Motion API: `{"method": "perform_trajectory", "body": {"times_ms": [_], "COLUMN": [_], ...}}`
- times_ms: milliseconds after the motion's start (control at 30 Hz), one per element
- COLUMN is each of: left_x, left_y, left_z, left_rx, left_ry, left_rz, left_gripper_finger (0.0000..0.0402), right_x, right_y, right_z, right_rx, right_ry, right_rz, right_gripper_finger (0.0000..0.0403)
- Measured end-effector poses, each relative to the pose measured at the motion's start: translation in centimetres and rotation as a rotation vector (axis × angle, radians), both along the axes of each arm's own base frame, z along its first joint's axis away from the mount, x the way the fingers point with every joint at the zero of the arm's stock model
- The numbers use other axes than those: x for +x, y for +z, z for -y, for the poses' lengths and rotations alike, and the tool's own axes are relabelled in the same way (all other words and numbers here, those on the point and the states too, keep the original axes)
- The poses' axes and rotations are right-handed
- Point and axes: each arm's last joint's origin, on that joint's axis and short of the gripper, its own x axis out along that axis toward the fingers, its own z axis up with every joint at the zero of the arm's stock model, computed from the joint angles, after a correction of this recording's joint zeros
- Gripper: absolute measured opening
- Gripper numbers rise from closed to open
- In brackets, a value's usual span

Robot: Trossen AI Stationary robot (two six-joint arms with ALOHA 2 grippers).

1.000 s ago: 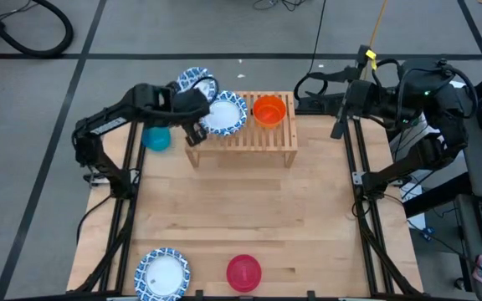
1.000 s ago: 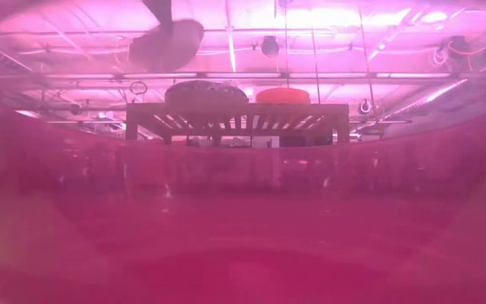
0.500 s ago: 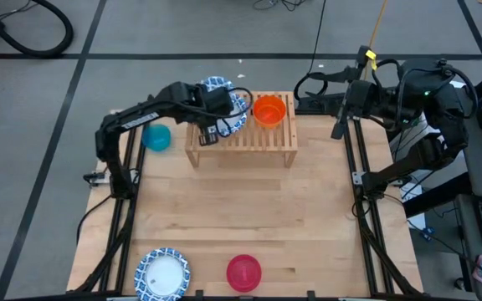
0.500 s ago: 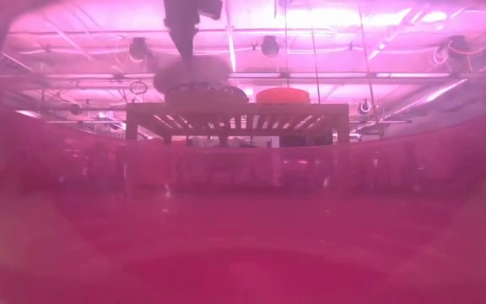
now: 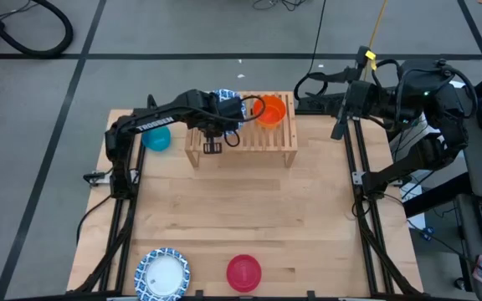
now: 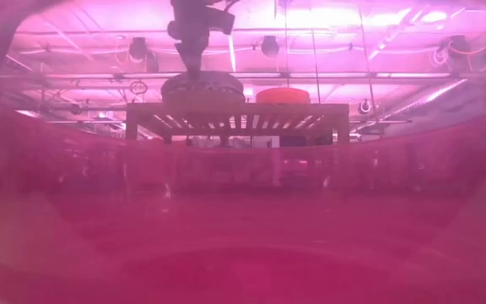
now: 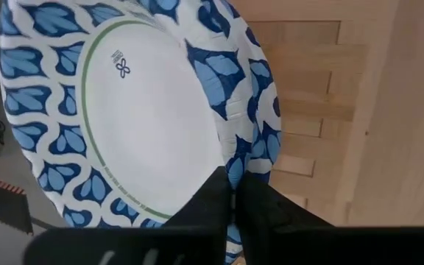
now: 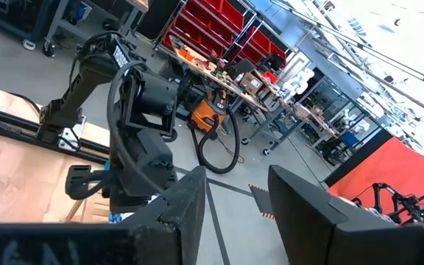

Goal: Place and stack bowls onto a shelf
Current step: Stack the top white patterned bowl on top of the white patterned bowl on the shelf

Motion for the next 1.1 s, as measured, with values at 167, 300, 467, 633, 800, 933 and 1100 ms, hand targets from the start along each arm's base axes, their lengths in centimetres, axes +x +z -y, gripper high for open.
{"method": "perform_trajectory", "body": {"times_ms": [167, 300, 467, 633, 800, 933, 1100], "left_x": [0.1, 0.1, 0.3, 0.4, 0.6, 0.6, 0.6], "left_y": [0.0, 0.1, 0.1, 0.1, 0.1, 0.1, 0.1], "left_z": [0.2, 0.5, 1.0, 1.9, 2.6, 2.7, 2.5], "left_rx": [0.039, 0.081, 0.126, 0.125, 0.133, 0.133, 0.133], "left_ry": [-0.050, -0.069, -0.084, -0.109, -0.173, -0.174, -0.167], "left_rz": [-0.029, -0.048, -0.065, -0.070, -0.090, -0.090, -0.088], "left_gripper_finger": [0.0050, 0.0055, 0.0057, 0.0057, 0.0057, 0.0050, 0.0019], "right_x": [0.0, 0.0, 0.0, 0.0, 0.0, 0.0, 0.0], "right_y": [-0.2, -0.3, -0.3, -0.3, -0.3, -0.3, -0.3], "right_z": [0.0, 0.0, 0.0, 0.0, 0.0, 0.0, 0.0], "right_rx": [0.000, 0.000, 0.000, 0.000, 0.000, 0.000, 0.000], "right_ry": [0.000, 0.000, 0.000, 0.000, 0.000, 0.000, 0.000], "right_rz": [-0.023, -0.034, -0.036, -0.037, -0.036, -0.036, -0.037], "right_gripper_finger": [0.0144, 0.0144, 0.0144, 0.0144, 0.0144, 0.0144, 0.0144]}}
